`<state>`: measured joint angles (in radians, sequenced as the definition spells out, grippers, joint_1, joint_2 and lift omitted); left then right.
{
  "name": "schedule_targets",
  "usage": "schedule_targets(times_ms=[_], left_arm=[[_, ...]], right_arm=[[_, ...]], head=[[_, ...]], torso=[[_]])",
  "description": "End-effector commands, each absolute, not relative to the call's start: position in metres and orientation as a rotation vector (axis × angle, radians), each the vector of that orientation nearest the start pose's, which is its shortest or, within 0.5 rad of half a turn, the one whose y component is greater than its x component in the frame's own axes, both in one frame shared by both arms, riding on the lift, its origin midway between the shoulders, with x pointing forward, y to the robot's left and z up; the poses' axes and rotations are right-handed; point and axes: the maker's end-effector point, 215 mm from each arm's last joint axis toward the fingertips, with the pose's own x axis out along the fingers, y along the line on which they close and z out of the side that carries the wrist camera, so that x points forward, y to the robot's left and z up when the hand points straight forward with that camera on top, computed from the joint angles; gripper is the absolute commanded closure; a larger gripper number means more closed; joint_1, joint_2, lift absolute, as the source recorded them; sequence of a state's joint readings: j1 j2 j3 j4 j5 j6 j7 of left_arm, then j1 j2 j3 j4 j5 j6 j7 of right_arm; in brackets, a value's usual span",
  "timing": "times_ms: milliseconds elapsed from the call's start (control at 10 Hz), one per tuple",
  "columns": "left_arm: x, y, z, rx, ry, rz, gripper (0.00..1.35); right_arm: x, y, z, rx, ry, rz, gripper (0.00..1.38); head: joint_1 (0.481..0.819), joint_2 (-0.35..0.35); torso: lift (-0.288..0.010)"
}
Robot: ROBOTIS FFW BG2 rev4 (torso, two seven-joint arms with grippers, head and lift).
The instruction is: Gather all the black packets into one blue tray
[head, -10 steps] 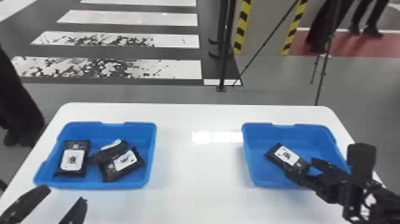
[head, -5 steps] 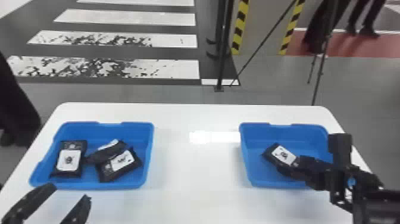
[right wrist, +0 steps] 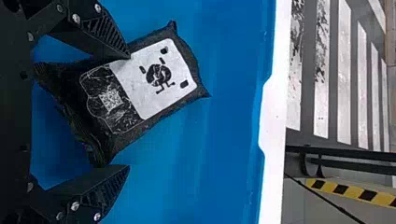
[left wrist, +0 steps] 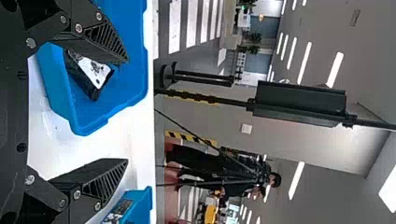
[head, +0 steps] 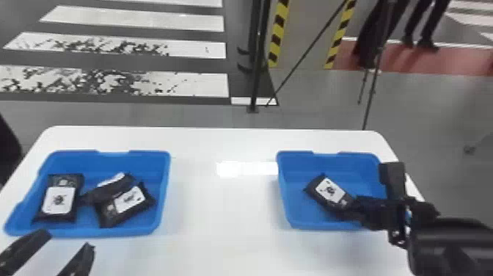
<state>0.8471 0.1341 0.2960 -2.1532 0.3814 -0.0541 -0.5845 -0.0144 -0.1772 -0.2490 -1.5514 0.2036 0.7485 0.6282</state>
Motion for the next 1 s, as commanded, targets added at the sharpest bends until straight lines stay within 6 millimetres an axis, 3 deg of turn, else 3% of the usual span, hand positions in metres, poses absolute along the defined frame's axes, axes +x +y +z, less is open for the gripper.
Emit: schedule_targets(times_ms=[0, 300, 400, 600, 900], left_arm=[[0.321, 0.261, -0.355, -0.128, 0.127, -0.406, 0.30], [0.323, 0.257, -0.358, -0.139, 0.127, -0.414, 0.31], [0.323, 0.256, -0.358, -0.143, 0.127, -0.416, 0.32], [0.325, 0.254, -0.357, -0.140, 0.128, -0.426, 0.31], [0.332, 0.247, -0.355, -0.136, 0.131, -0.467, 0.31]], right_arm=[[0.501, -0.351, -0.534, -0.013, 0.802, 0.236, 0.31], [0.506, -0.349, -0.532, -0.019, 0.783, 0.247, 1.14], [0.506, -0.352, -0.529, -0.025, 0.764, 0.244, 1.28], [0.503, -0.348, -0.515, -0.047, 0.722, 0.250, 1.28], [0.496, -0.351, -0.473, -0.093, 0.635, 0.236, 1.28]], head=[[0.695, -0.132], [0.695, -0.126], [0.695, -0.127], [0.695, -0.128], [0.695, -0.135]], torso=[[-0.110], [-0.110], [-0.110], [-0.110], [-0.110]])
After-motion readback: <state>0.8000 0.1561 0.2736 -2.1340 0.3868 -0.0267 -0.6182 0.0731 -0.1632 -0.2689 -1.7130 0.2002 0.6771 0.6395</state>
